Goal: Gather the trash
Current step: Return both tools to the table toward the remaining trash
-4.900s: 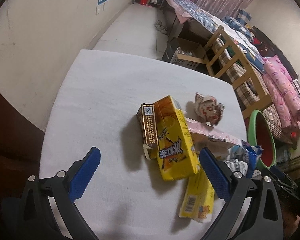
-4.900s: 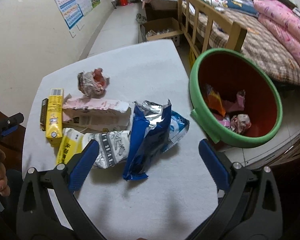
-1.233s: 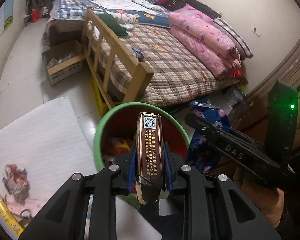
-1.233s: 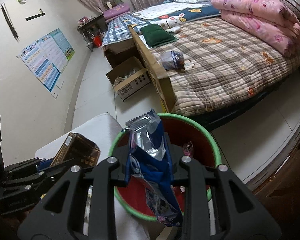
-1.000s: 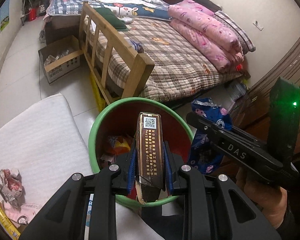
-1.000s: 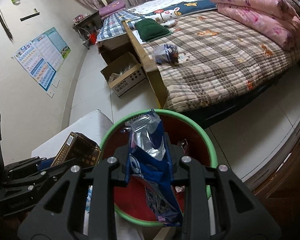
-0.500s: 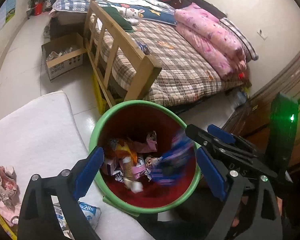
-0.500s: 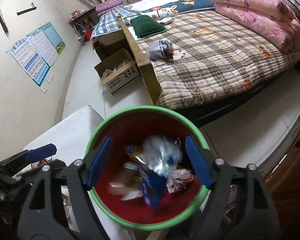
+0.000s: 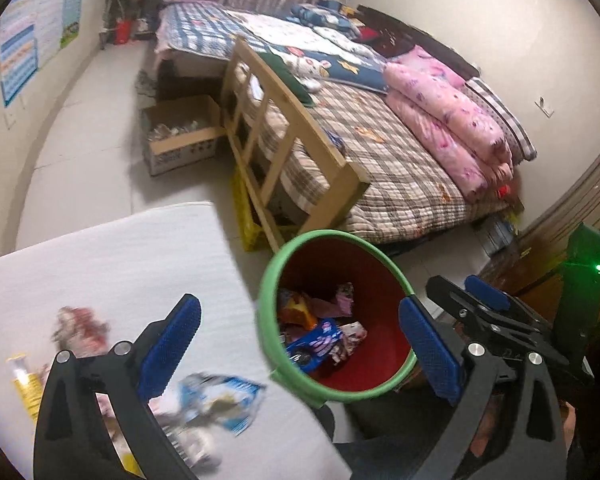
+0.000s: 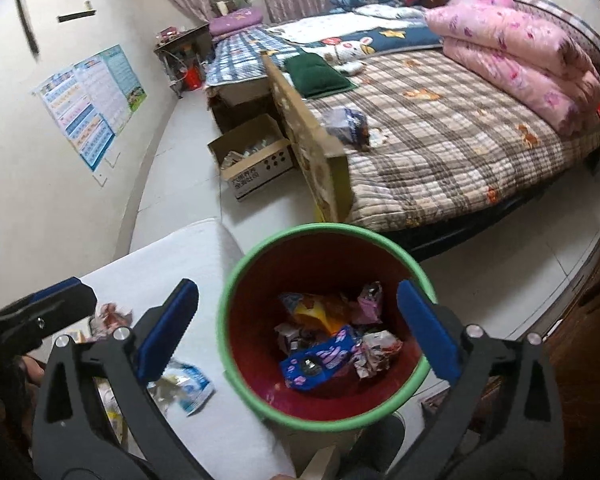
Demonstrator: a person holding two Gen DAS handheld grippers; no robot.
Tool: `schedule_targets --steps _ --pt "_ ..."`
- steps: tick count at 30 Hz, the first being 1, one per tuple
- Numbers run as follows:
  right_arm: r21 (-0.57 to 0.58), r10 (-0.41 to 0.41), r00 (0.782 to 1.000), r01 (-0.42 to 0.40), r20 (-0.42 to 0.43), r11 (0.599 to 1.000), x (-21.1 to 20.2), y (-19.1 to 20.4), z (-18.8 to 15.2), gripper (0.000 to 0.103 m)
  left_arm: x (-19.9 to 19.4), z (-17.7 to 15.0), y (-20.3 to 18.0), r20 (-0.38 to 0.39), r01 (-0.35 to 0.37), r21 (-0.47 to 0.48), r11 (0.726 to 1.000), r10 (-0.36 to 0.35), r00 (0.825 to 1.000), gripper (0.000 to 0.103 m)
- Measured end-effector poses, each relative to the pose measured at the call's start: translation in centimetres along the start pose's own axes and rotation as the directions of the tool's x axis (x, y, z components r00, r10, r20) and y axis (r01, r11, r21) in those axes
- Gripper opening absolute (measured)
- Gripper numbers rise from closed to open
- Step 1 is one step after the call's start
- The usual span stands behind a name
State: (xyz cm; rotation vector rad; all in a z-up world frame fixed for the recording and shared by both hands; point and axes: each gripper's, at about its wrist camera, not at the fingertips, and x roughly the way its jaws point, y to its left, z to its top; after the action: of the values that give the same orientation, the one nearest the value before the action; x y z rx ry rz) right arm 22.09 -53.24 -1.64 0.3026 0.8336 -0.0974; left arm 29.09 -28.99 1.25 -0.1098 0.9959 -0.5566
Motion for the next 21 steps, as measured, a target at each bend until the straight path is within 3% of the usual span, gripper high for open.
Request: schedule_targets --steps 5,11,21 --pt "-0.03 0.039 0.999 -0.039 -0.007 0.999 -1.5 3.5 -1.9 0.098 -4.2 -2.2 3.6 0.03 -0.051 -0.03 0.998 0.052 0.998 0.095" --pt "-0.085 0.09 0.995 -0.093 -0.036 0.992 -2.3 7.9 -4.7 0.098 -9.4 -6.3 9.9 0.045 -0.131 -0.13 0.983 0.138 0.989 0.095" --pt "-0.18 0.119 0.988 -0.135 -0.098 0.974 -1.6 13.7 -9.2 0.098 -13.4 -12.5 16.7 0.012 -0.216 -0.232 0.948 0.225 0.974 0.095"
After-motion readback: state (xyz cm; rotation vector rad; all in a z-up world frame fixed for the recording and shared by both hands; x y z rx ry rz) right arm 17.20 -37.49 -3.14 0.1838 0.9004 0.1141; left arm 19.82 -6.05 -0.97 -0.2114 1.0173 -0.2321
